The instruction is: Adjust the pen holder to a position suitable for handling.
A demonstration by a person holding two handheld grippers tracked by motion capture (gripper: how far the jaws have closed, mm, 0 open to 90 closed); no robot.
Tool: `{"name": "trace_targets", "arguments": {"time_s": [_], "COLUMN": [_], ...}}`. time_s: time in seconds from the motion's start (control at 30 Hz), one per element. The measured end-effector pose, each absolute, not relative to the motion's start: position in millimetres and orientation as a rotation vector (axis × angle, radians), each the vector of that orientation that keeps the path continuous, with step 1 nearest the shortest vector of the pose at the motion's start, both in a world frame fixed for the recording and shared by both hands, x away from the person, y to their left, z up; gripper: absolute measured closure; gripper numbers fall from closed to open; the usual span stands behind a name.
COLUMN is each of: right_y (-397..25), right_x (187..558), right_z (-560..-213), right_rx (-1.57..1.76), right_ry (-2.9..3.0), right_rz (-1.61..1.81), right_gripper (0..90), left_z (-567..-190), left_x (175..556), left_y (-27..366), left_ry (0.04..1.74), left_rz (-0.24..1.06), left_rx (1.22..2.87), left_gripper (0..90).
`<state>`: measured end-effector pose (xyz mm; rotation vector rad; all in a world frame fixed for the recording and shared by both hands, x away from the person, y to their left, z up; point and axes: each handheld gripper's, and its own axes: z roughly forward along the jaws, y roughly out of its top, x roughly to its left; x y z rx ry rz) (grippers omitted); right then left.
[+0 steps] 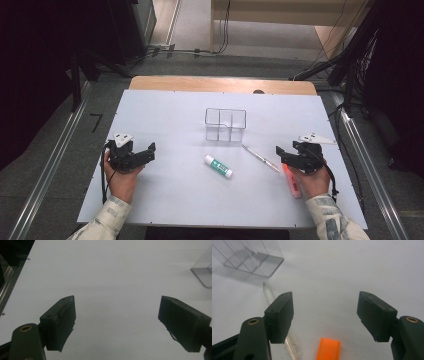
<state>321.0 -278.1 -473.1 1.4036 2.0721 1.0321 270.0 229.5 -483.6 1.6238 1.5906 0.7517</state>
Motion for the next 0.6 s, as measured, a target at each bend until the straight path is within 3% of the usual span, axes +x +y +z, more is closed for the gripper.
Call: {"name": "trace_targets", "arguments": {"time_s": [0.23,0.6], "right_y": [-301,-299], "right_x": [314,313], "right_z": [-474,-476], "right_rx": [1.440,1.434], "right_ry": [2.029,2.036], "right_rz": [1.030,1.013], "right_gripper": [25.3,25.2], "left_z": [-493,-496], "left_x": [271,273], "left_y": [235,227], "left_ry": [1.612,1.597], "left_rz": [0.718,0.737], "left_rx": [1.650,1.680], "left_gripper": [14.3,13.9]}}
